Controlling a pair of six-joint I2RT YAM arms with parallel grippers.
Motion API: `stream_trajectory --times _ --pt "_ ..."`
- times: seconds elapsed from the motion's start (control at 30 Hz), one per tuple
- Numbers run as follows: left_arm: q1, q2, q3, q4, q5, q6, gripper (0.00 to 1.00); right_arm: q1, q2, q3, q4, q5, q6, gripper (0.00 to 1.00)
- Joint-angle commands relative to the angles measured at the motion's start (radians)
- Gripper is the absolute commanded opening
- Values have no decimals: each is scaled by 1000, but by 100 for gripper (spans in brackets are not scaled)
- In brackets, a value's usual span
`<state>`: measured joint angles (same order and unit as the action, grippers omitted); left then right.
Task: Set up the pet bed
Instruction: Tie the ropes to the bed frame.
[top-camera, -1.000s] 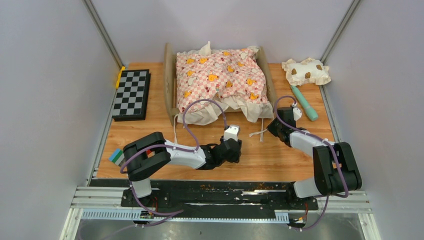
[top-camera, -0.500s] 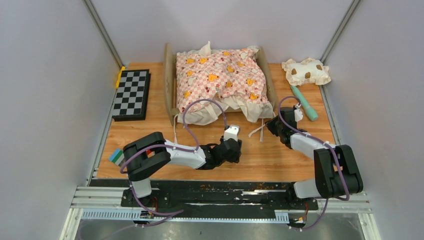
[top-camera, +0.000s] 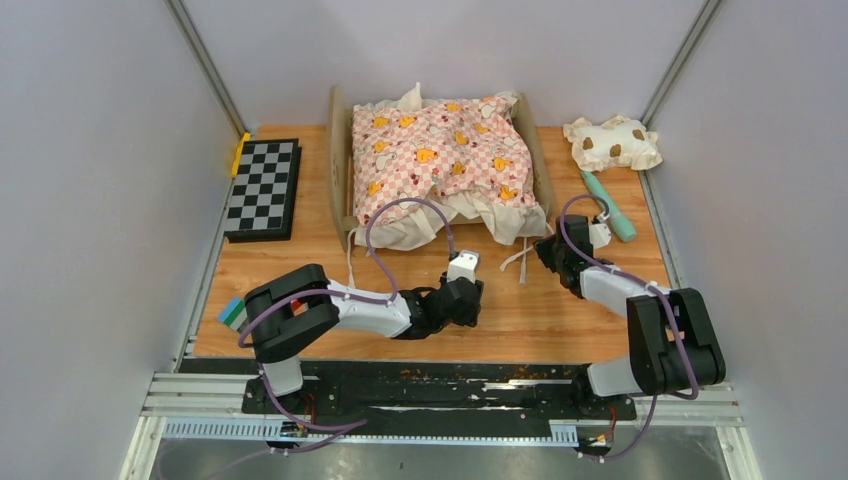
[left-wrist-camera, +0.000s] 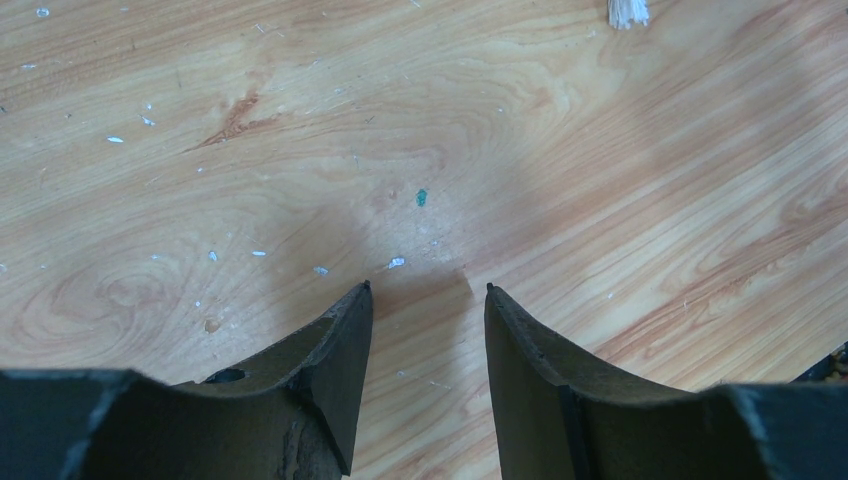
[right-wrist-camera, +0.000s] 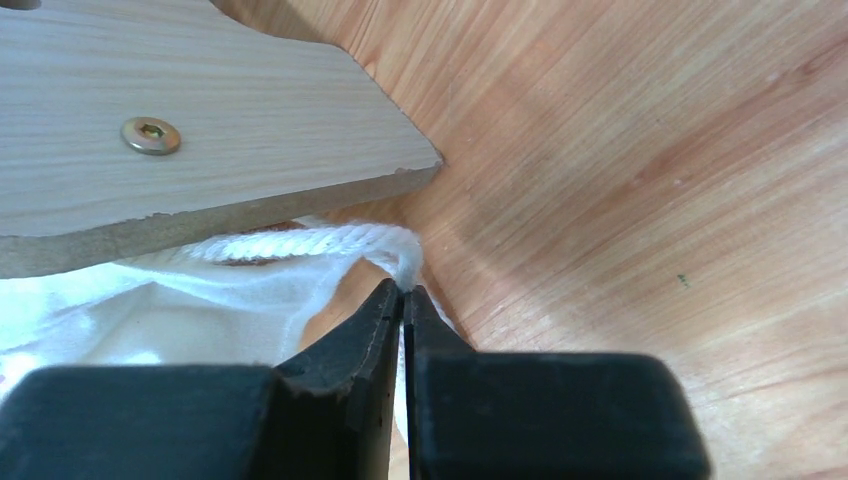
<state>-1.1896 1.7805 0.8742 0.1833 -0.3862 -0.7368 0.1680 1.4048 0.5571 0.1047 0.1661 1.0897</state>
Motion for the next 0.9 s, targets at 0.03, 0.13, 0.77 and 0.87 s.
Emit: stream_trajectory --times 0.03,0.13,0.77,0.87 --pt "4 0 -3 -48 10 1 53 4 -23 -3 -16 37 -55 19" --pt "4 5 -3 -39 16 -1 53 4 -33 -11 -21 40 -74 32" --pt "25 -94 13 -37 4 135 54 4 -254 73 -263 -138 -530 70" --pt "55 -143 -1 -31 27 167 55 5 -221 108 -305 -264 -609 65"
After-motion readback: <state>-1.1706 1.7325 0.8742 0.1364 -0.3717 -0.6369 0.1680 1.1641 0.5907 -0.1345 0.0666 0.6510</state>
